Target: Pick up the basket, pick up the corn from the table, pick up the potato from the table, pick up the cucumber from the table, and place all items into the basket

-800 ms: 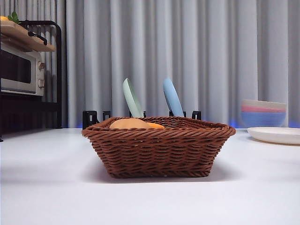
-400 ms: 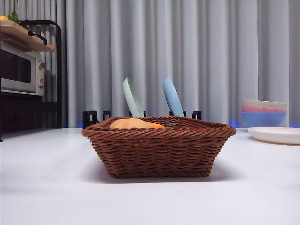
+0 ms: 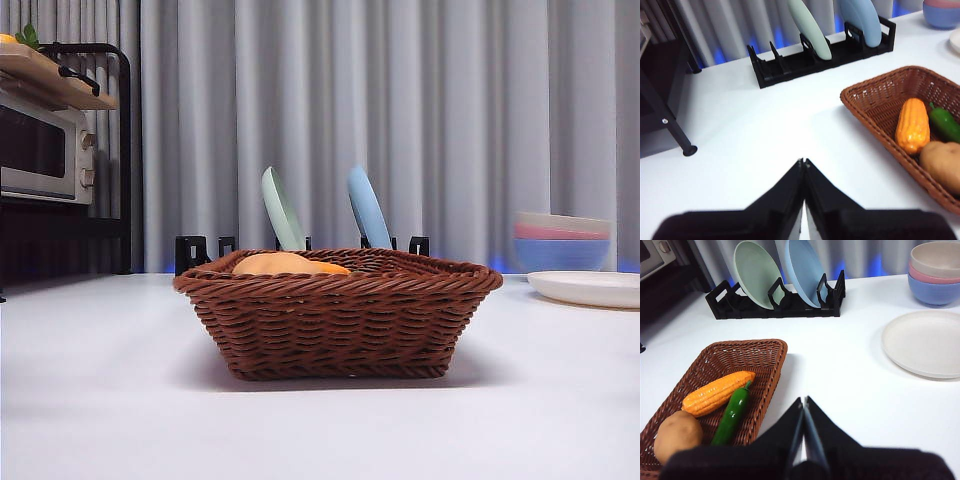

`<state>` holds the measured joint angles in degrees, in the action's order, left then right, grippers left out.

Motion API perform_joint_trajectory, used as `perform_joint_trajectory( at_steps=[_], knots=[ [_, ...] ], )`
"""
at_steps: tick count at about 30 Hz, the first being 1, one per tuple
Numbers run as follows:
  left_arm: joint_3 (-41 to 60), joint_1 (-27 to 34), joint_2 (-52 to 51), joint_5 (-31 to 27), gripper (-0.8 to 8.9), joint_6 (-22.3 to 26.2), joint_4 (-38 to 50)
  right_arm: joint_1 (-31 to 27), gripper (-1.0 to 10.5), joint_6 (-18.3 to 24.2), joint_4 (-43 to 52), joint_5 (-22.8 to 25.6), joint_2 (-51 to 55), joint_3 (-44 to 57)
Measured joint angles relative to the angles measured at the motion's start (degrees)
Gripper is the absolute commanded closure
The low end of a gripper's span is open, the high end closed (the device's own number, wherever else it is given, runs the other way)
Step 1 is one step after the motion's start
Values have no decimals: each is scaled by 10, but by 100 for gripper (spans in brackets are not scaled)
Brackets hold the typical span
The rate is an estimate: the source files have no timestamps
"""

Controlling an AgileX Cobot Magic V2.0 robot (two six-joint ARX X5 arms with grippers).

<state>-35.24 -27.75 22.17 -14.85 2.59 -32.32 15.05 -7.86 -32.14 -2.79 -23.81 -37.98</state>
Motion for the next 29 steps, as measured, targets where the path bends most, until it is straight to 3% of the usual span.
perform_joint_trajectory(
  at_steps=[3,7,13,21,29],
  knots=[
    [1,33,-26,10,817,7,-11,0,962,-1,-1,0,0,0],
    [21,118,-76,95,817,9,27,0,962,-1,-4,0,0,0],
    [152,213,-134,114,817,13,130,0,962,-1,-4,0,0,0],
    [296,252,-205,136,817,8,200,0,962,-1,-4,0,0,0],
    [336,258,-219,136,817,4,201,0,962,-1,-4,0,0,0]
  ],
)
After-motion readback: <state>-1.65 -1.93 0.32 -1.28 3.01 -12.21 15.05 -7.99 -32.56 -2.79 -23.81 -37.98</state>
